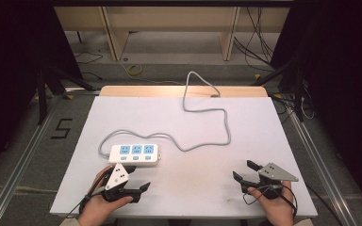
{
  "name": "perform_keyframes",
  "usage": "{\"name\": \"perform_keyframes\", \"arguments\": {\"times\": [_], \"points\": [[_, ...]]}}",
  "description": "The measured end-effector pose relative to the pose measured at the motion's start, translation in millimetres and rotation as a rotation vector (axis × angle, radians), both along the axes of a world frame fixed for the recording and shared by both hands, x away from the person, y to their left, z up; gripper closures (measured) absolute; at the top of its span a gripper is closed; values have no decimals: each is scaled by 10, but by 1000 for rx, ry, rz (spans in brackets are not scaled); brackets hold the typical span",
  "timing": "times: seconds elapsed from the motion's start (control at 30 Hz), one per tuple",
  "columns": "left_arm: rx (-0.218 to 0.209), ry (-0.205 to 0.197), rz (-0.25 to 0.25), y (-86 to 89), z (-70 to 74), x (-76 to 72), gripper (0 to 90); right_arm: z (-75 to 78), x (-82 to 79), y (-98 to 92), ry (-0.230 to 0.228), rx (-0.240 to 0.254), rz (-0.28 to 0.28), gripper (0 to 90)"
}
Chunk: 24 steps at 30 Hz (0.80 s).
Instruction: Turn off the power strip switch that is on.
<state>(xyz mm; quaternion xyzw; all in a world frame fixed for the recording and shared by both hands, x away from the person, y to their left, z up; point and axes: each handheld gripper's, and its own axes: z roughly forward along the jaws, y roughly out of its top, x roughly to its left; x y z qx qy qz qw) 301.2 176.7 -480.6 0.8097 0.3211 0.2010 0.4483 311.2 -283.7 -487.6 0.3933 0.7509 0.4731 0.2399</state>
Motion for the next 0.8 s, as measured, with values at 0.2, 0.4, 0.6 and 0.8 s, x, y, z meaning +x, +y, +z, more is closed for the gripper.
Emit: {"name": "perform_keyframes", "arguments": {"times": [0.2,0.4,0.6,0.8], "points": [[6,-3,22,12,25,2,288,1,-12,-3,-2,1,-1,302],[35,5,106,77,83,37,730,3,-29,-21,-2,3,-2,301],[63,-4,139,116,157,65,892,0,-26,-17,-1,2,-3,301],[51,27,161,102,229,122,893,1,-26,-12,-1,-1,-4,302]]}}
